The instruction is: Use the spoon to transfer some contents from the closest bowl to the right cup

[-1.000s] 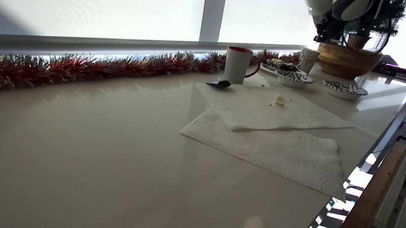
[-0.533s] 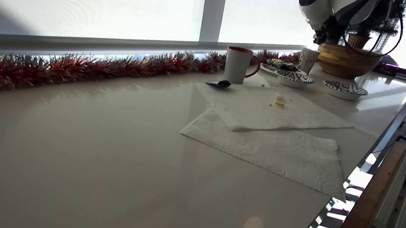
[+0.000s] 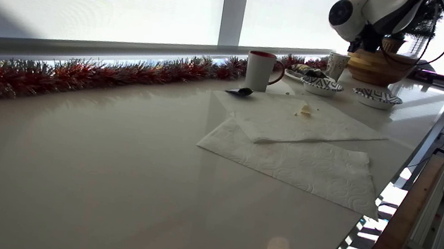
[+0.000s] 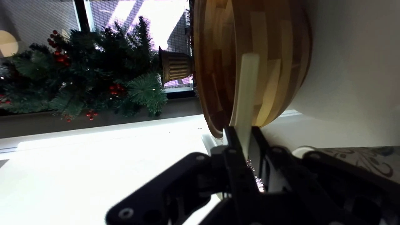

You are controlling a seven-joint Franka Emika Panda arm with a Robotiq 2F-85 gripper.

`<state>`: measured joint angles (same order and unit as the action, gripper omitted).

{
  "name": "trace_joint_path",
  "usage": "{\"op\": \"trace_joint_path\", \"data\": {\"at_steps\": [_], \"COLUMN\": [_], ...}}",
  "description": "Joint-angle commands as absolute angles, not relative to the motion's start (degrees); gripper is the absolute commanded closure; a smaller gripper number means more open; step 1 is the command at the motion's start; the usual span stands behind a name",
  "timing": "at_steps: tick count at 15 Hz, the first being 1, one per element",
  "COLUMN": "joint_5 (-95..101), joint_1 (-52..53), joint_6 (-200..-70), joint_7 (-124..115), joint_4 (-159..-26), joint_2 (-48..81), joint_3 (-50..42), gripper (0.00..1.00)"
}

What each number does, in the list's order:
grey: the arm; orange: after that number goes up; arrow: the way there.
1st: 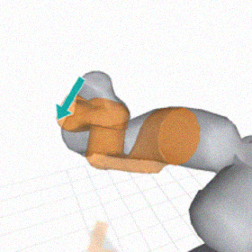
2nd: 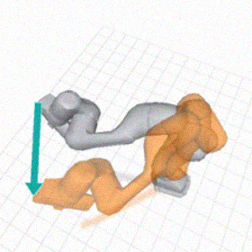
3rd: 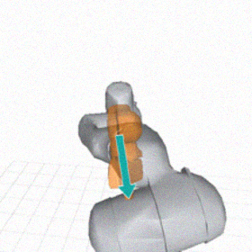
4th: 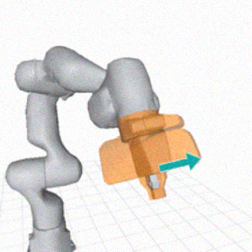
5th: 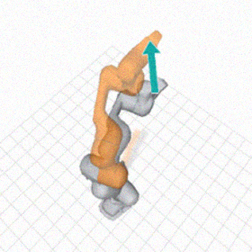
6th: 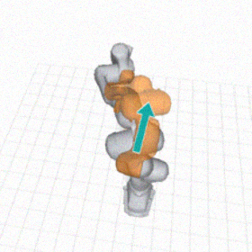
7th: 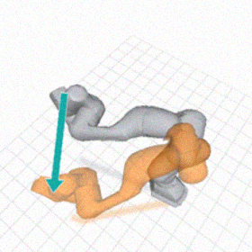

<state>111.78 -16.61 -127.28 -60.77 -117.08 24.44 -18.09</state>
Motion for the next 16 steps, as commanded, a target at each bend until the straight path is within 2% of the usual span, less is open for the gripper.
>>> {"op": "trace_joint_path", "data": {"at_steps": [1, 9, 16], "joint_5": [108.61, 83.0, 52.14], "joint_1": [-19.62, -21.91, -20.47], "joint_6": [-128.26, -142.88, -148.49], "joint_7": [-60.26, -42.12, -12.68], "joint_4": [-118.83, -122.79, -136.94], "joint_2": [21.78, 8.18, -7.47], "joint_3": [-14.96, -14.34, -16.24], "gripper": [0.97, 0.97, 0.97]}}
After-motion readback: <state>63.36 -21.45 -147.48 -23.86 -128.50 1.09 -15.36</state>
